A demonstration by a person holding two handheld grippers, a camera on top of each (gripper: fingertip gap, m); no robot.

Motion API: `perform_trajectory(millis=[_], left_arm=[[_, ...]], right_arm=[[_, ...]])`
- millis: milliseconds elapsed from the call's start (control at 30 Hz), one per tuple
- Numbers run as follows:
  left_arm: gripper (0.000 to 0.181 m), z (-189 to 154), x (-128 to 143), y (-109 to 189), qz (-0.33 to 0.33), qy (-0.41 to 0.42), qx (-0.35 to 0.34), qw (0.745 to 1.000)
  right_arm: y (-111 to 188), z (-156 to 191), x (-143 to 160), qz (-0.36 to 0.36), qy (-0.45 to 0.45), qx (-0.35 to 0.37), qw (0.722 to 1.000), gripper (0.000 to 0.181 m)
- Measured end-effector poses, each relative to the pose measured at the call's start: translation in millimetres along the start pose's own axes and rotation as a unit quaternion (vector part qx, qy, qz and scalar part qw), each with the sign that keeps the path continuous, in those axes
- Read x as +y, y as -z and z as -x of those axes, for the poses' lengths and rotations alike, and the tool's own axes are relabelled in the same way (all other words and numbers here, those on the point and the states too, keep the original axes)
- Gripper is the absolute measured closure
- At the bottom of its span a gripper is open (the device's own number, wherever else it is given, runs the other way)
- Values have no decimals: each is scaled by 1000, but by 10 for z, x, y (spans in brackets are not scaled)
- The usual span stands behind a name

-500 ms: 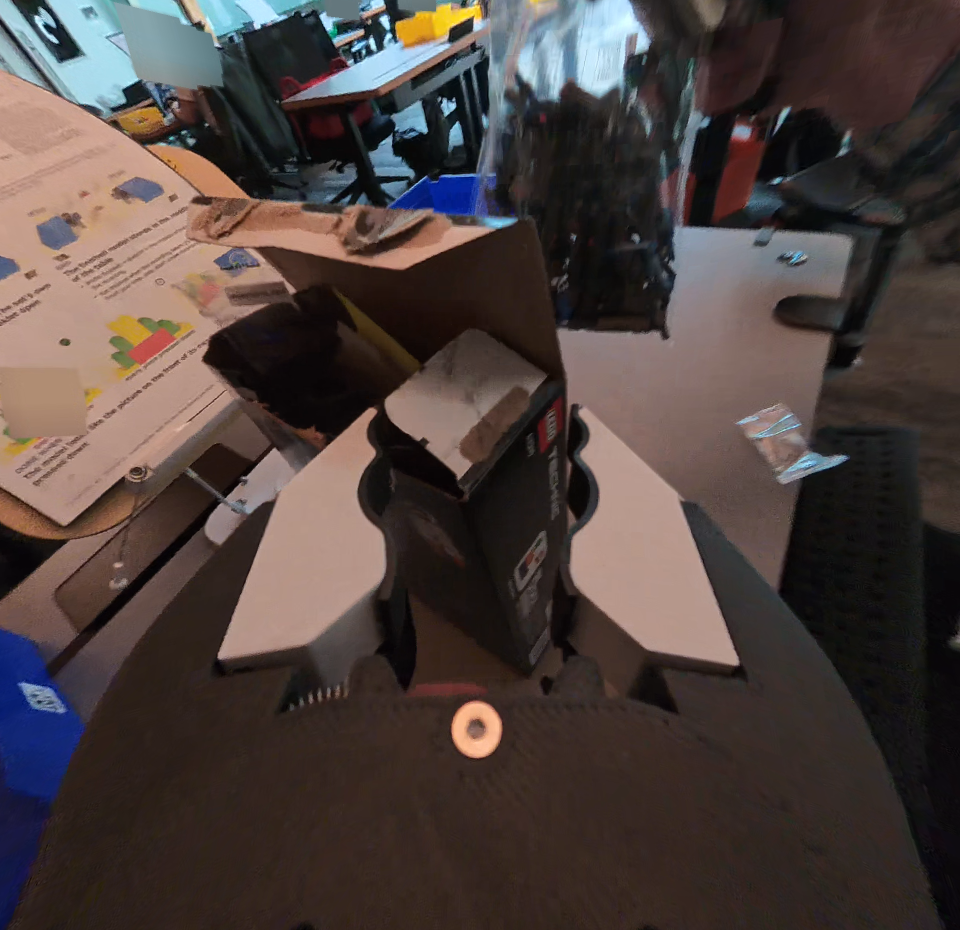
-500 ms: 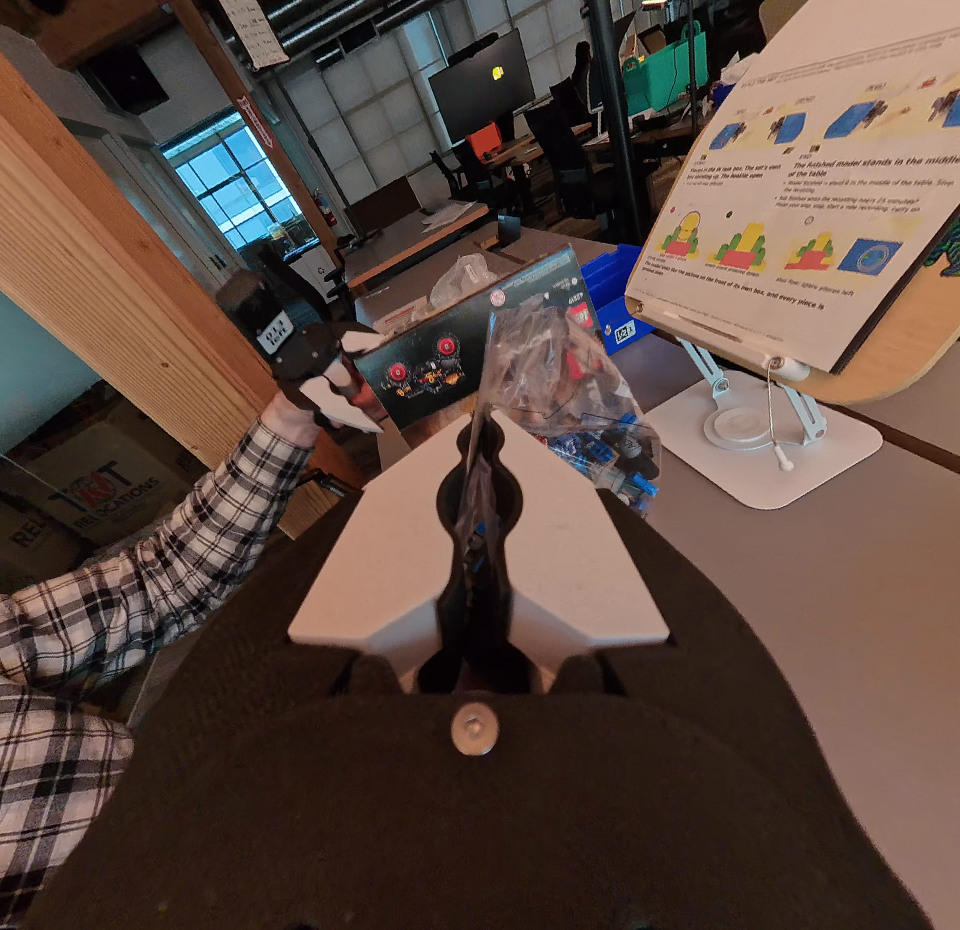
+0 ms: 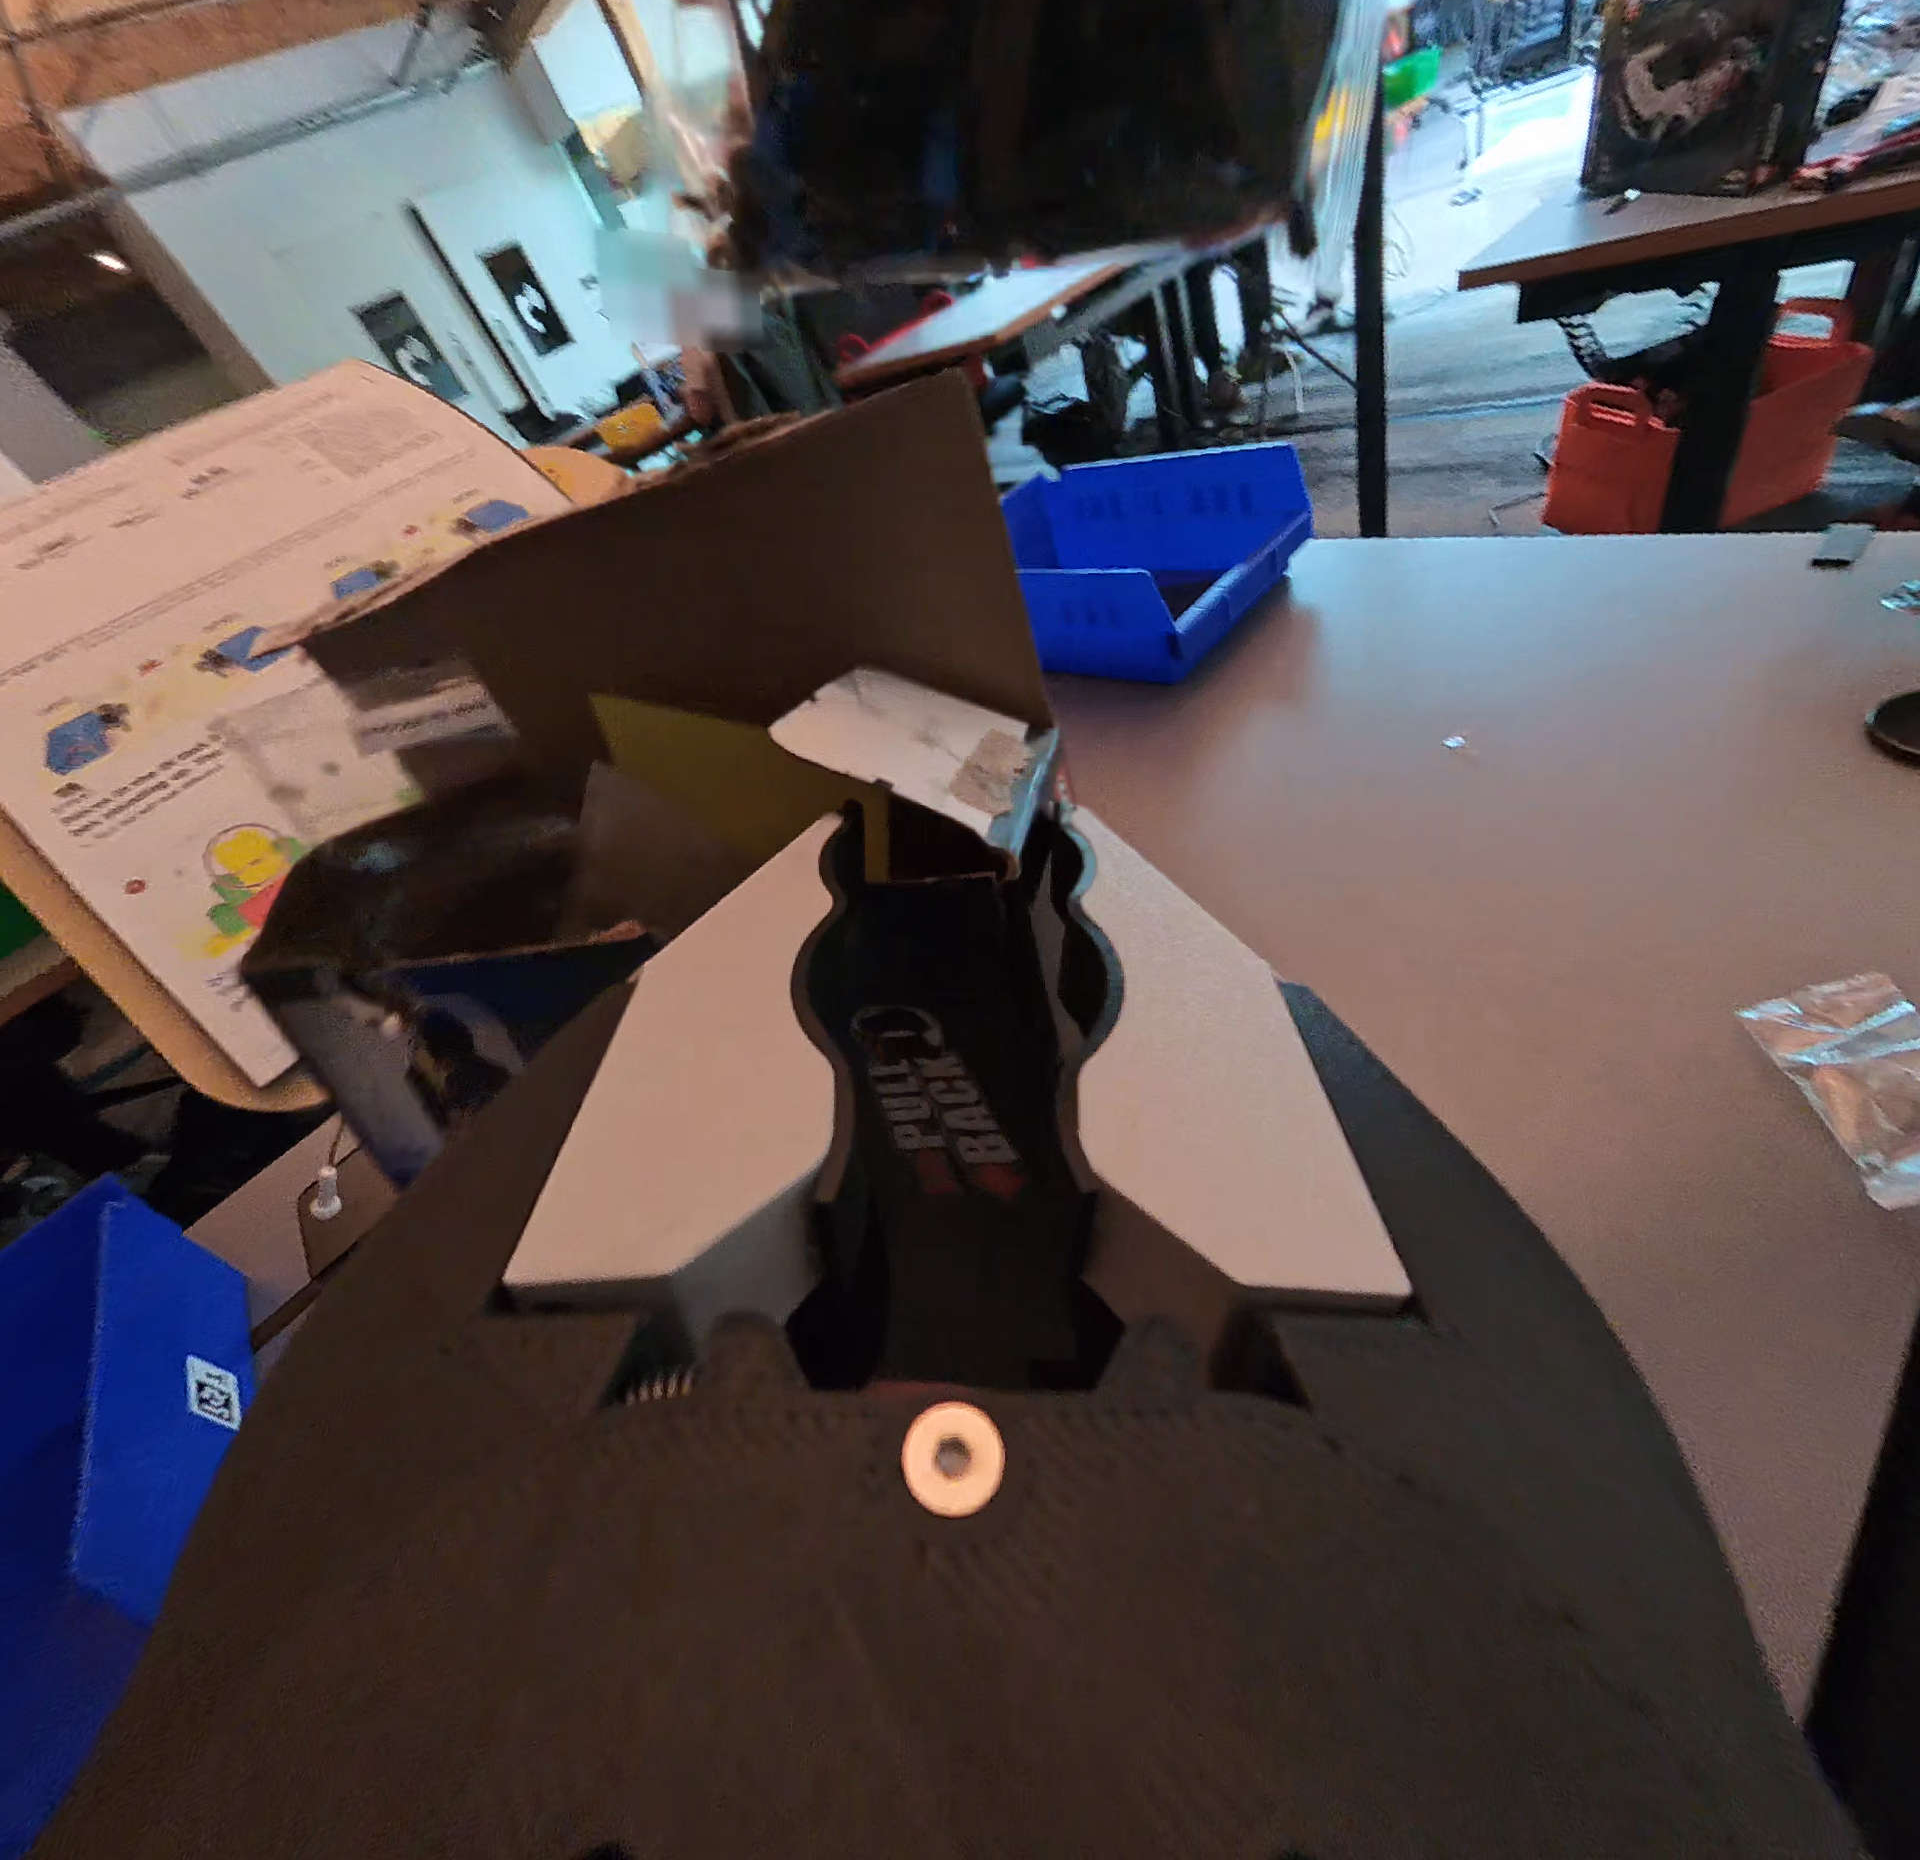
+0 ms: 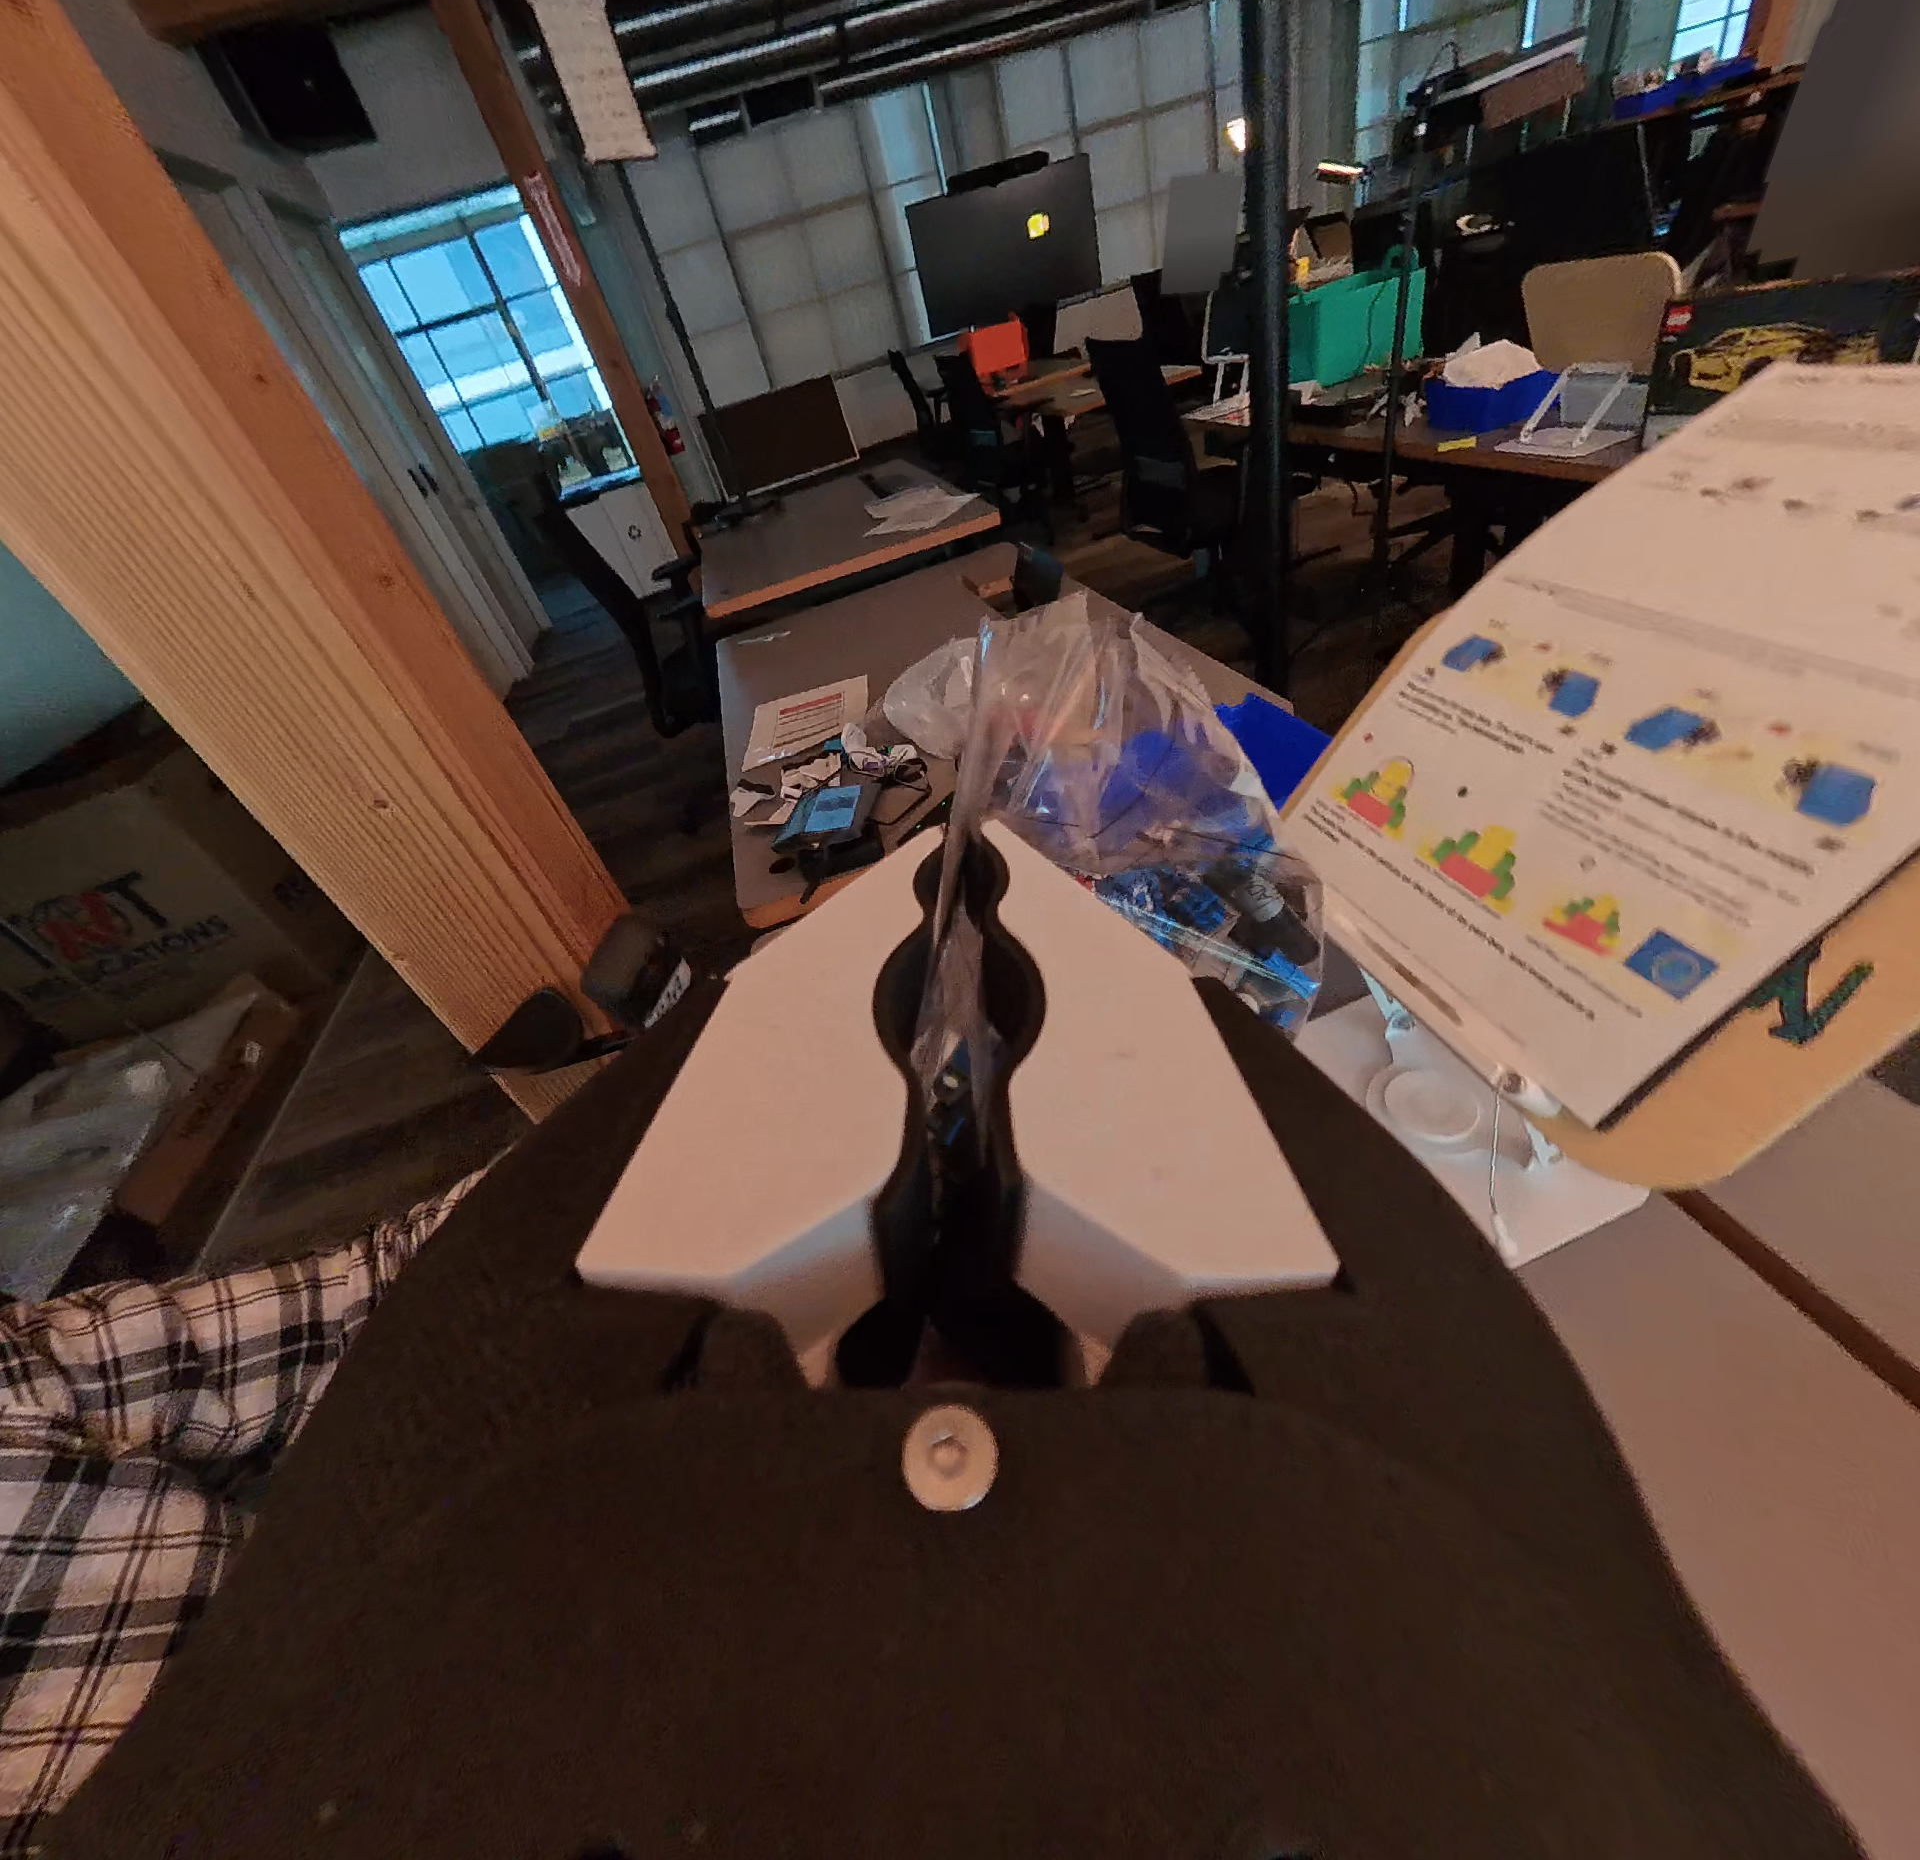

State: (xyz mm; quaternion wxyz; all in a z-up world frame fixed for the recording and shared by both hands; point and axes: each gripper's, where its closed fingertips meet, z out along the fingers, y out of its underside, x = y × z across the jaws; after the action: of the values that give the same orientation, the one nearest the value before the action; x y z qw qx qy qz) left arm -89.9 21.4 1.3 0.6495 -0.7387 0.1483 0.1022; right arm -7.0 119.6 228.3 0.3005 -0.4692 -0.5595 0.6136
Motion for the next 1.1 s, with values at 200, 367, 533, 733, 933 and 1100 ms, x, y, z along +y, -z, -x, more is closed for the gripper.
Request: perform_trajectory(millis=[200,367,533,733,933,1100], left_arm=[[155,-21,-26,80,-43,-23,-49,998],[157,-91,-50,189,-63,-58,-69,994],[157,-137,-59,263,-76,-66,-81,992],[158,-142,-49,330,-76,-75,-82,991],[158,-158,-52,321,-73,-82,-72,991],[158,-187,-63,301,-70,-92,-70,991]], right_arm=[[-545,438,-360,32,53,-34,998,181],[-1065,758,-336,54,78,-78,992,181],[-1472,751,-71,97,91,-78,988,181],[-1710,542,246,156,180,-41,970,181],[-1830,391,286,187,247,9,951,181],[-1929,281,342,209,275,37,938,181]])
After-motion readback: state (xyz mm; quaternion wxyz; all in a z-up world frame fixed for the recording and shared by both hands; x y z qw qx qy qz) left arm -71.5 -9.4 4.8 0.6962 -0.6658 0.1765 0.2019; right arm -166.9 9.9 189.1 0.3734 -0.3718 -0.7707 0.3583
